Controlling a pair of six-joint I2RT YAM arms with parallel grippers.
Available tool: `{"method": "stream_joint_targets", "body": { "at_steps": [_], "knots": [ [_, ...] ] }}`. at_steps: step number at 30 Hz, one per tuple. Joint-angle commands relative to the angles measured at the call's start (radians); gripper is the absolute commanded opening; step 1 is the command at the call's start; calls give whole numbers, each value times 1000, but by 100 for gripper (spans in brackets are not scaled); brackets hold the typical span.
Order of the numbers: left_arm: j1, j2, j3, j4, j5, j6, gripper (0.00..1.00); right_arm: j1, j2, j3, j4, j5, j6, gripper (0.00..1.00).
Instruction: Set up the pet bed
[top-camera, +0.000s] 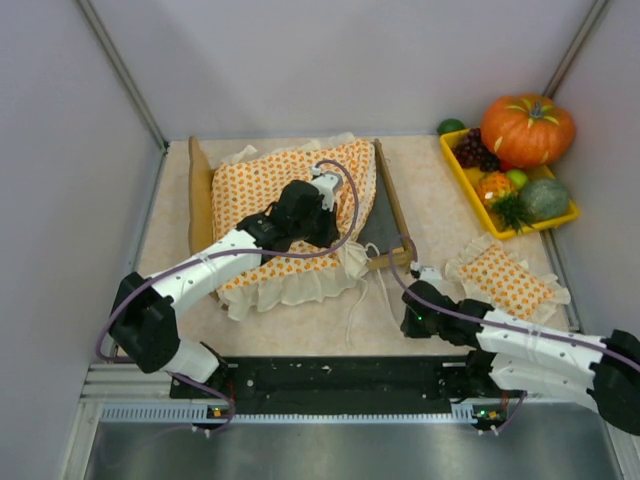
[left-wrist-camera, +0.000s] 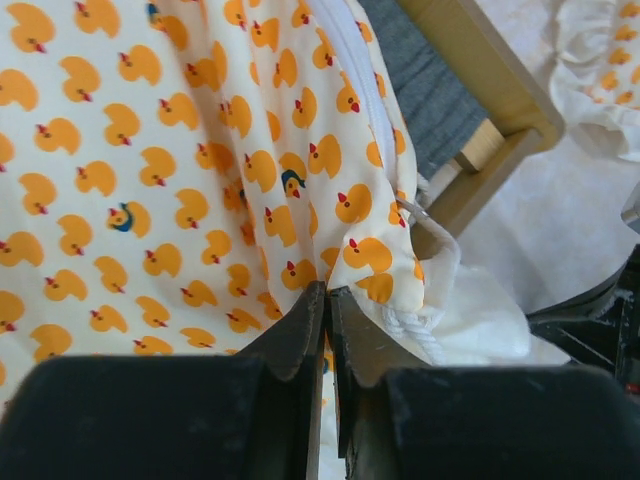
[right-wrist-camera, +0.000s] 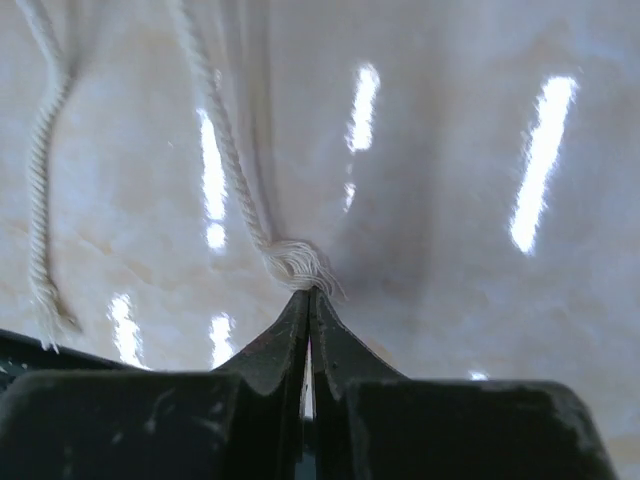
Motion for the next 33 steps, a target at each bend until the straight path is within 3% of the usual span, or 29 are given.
{"method": "stream_joint_targets", "body": {
  "at_steps": [1,4,9,10,11,12,13,15,20,25,27,33],
  "knots": [
    [-1,22,55,32,182,-11,11,14,-219,-50,-303,-19,144,0],
    [-10,51,86,45,258,-22,21,14,-307,-38,-387,-7,184,0],
    [-31,57,118,43,286,-34,52,16,-337,45,-431,21,184,4],
    [-32,48,113,40,279,-37,55,16,-340,60,-431,27,178,22],
    [-30,27,110,38,266,-43,59,14,-344,94,-431,36,171,32],
    [-30,11,101,32,234,-45,66,16,-347,112,-432,74,161,39],
    [-32,-3,99,28,219,-45,69,16,-349,129,-431,103,147,50],
    [-30,-49,89,8,167,-39,73,14,-350,185,-435,197,109,63],
    [-30,-160,44,-14,46,-60,80,10,-289,212,-327,352,-22,68],
    [-32,-228,-55,-4,1,-103,83,-13,-134,180,-107,300,-144,60],
    [-30,-253,-100,-5,-1,-123,83,-21,-97,159,-41,230,-169,59],
    [-30,-317,-213,38,-7,-183,83,-26,77,134,83,205,-197,60]
  ]
}}
